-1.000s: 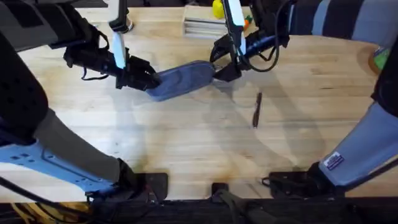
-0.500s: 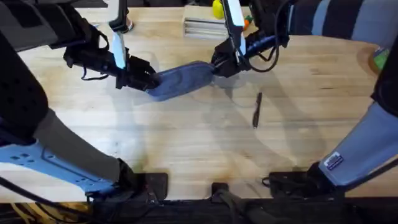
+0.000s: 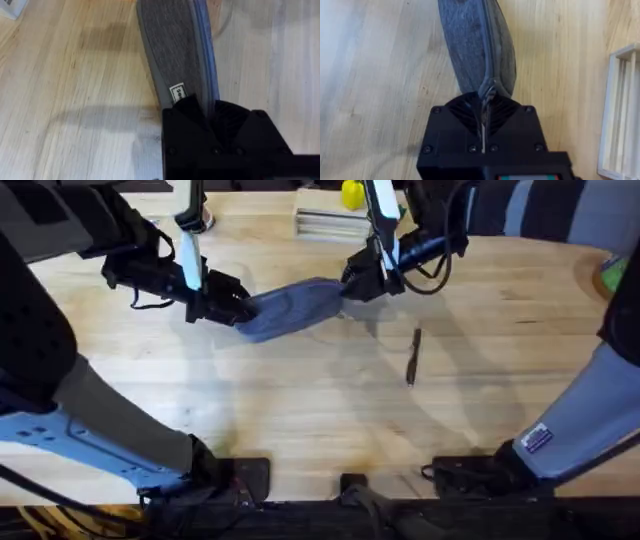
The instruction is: Unzip the bag, pick up the pens from the table one at a time and place them inside, then zip the bag closed.
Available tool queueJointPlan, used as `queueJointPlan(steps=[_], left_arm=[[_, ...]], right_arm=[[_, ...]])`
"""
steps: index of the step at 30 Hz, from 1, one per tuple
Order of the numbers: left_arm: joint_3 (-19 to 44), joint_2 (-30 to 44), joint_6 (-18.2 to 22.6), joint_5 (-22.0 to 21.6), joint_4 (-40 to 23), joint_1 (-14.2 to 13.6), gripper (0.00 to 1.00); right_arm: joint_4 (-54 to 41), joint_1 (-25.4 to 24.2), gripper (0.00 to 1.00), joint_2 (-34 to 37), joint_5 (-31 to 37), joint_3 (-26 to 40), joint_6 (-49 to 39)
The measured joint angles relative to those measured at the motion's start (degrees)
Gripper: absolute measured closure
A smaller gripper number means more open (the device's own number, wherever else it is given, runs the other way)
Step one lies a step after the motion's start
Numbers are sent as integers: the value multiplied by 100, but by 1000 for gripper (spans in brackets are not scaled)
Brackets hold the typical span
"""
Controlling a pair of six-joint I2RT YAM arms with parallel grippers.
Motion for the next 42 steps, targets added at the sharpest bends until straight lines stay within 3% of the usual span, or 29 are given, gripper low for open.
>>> queueJointPlan(steps=[13,26,33,42], left_arm=[[0,0,-2,94,14,7,958],[0,0,0,255,11,-7,958],[0,0,2,237,-2,19,958],[0,0,16,-156,-6,107,958]], right_arm=[[-7,-343,971,-15,-1098,-2,109],[197,-302,971,-618,-1374,-2,157],[492,-103,971,-664,-1796,183,265],[1970,620,971,-664,-2124,228,913]])
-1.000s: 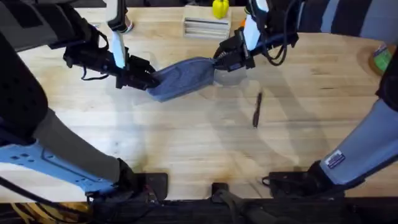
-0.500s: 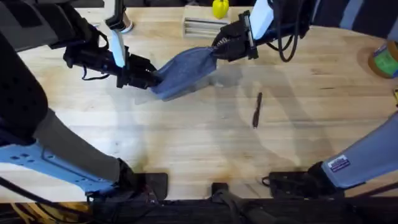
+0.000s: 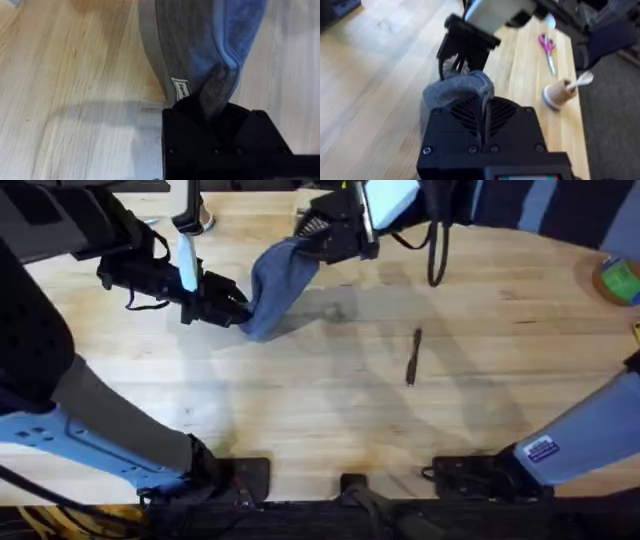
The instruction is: Unzip the bag, pick up the pens from the table one at a time and place them inside, then zip the bag closed.
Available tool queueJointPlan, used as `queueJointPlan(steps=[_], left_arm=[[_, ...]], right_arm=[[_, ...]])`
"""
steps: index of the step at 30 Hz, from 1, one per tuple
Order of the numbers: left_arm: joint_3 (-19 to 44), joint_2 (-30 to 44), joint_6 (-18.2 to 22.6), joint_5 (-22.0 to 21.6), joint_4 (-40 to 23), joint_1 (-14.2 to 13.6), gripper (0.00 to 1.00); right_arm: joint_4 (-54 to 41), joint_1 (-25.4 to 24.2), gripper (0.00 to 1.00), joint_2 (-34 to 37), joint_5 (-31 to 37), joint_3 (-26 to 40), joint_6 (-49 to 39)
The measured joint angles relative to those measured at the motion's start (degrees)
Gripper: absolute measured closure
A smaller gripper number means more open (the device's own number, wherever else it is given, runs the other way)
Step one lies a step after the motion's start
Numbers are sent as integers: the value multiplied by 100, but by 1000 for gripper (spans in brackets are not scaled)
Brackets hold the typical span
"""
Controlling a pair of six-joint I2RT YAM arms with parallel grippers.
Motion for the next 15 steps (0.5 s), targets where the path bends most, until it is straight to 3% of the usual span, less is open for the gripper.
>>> queueJointPlan(steps=[1,4,15], left_arm=[[0,0,1,-39,2,4,958],[0,0,1,-37,0,4,958],[0,0,23,-74,-44,4,959]], right_arm=[[633,253,971,-1,-47,4,381],[1138,489,970,0,-92,4,770],[1615,988,969,0,-263,4,1422]])
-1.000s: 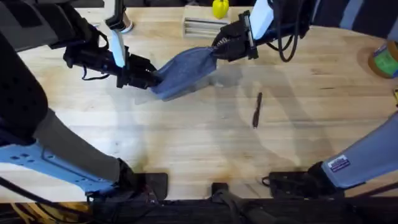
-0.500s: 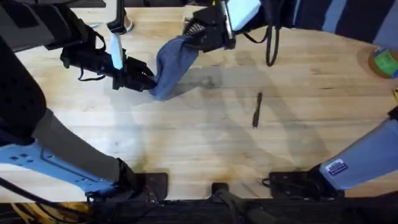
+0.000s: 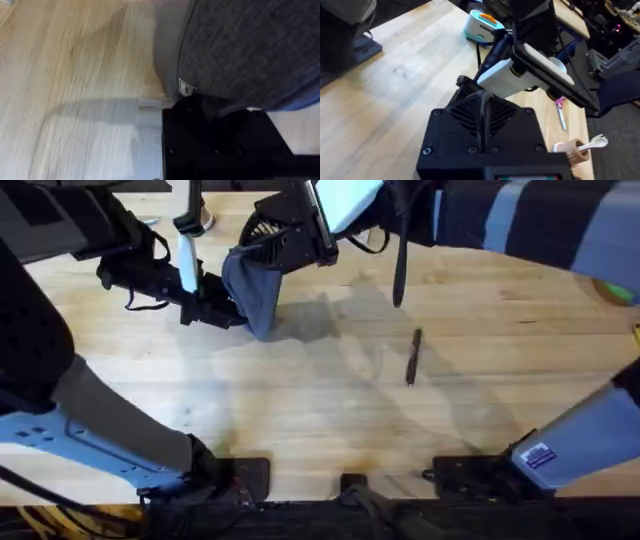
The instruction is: Unzip the bag, pick up the pens from the table one at a time and place them inside, then zip the bag closed.
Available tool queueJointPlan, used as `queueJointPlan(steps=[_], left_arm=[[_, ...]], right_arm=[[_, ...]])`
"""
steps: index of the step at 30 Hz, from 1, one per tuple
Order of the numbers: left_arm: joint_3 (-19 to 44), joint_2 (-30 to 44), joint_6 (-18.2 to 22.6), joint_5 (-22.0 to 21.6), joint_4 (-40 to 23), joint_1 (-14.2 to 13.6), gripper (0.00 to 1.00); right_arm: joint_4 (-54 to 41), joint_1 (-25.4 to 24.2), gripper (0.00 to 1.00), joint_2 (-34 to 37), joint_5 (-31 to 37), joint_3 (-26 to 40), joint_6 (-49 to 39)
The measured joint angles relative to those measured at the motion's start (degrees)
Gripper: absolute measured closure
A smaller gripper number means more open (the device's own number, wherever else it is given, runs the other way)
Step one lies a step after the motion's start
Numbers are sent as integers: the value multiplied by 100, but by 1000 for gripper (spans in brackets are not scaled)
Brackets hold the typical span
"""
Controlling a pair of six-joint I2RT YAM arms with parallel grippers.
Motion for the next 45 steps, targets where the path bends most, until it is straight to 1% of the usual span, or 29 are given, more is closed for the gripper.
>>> queueJointPlan(steps=[6,8,9,10,12,13,14,15,16,17,18,20,21,27,29,32,35,39,45], left_arm=[[4,0,0,263,-41,-2,959],[15,0,-1,353,-43,-6,959],[23,-2,0,360,-41,-8,959],[24,0,0,349,-37,-12,959],[24,4,0,158,23,-27,959],[24,4,0,66,42,-26,959],[24,4,-1,23,41,-26,959],[24,4,-2,127,21,-28,958],[24,2,-4,305,29,-56,959],[25,8,-3,345,55,-165,958],[26,9,-1,319,44,-220,958],[26,9,-2,322,37,-200,958],[26,9,-2,336,42,-175,958],[26,11,-2,336,42,-175,958],[26,9,-2,336,42,-175,958],[26,9,-2,336,42,-173,958],[26,9,-2,336,42,-173,958],[26,9,-2,337,42,-173,958],[26,9,-2,337,42,-173,958]], right_arm=[[711,-28,969,4,-58,0,215],[798,-60,969,5,-87,0,311],[813,-88,950,5,-116,0,365],[844,-121,854,5,-171,0,397],[1004,-199,562,-27,-352,38,437],[1009,-234,438,-63,-404,72,450],[961,-276,286,-115,-442,118,455],[872,-316,141,-167,-464,158,456],[757,-361,42,-208,-465,193,449],[542,-424,13,-251,-456,229,454],[337,-483,8,-281,-418,248,455],[-255,-638,7,-299,-300,264,455],[-1320,-933,7,-271,-7,264,480],[-2535,-1308,7,-271,221,264,499],[-2853,-1409,7,-271,417,264,501],[-3342,-1561,7,-271,913,264,508],[-3688,-1732,7,-271,1462,264,525],[-3720,-1901,7,-271,2049,264,524],[-3709,-1926,7,-271,2695,264,419]])
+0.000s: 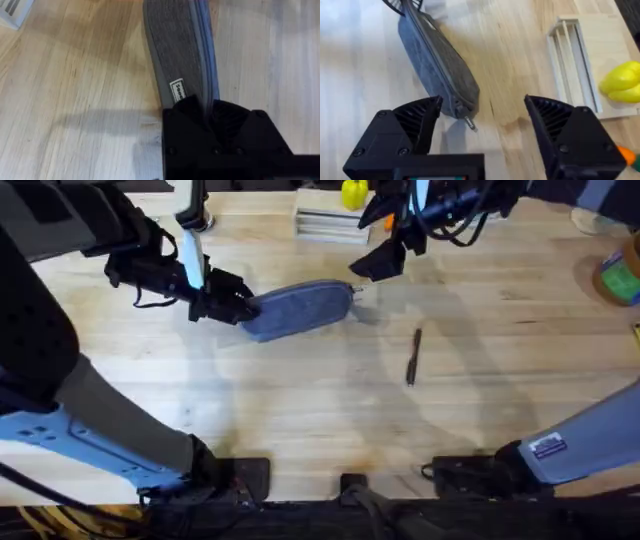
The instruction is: Unzip the bag, pick up the pens from the table one at a time and place them inside, then zip the bag closed.
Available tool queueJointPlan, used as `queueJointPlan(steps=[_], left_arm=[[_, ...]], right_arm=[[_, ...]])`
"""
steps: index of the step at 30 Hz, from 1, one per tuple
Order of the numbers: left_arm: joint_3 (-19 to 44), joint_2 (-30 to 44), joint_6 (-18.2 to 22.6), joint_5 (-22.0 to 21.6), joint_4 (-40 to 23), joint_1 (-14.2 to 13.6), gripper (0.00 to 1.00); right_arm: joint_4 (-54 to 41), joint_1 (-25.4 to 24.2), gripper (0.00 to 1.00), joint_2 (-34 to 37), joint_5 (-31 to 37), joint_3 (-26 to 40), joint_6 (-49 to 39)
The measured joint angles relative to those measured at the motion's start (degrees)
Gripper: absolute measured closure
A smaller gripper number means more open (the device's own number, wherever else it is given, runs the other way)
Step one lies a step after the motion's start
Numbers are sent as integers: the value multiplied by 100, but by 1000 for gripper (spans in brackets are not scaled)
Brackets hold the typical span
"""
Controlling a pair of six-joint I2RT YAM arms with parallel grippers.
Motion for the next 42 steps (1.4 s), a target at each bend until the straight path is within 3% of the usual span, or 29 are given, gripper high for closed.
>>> queueJointPlan(steps=[7,14,27,42], left_arm=[[0,0,0,0,2,0,958],[0,0,0,-1,7,0,958],[0,0,0,-1,33,0,958],[0,0,0,-1,46,0,959]], right_arm=[[124,2,7,34,767,0,-651],[-137,12,7,493,1084,0,-918],[-849,112,7,549,1051,0,-2532],[-831,540,13,603,973,0,-2826]])
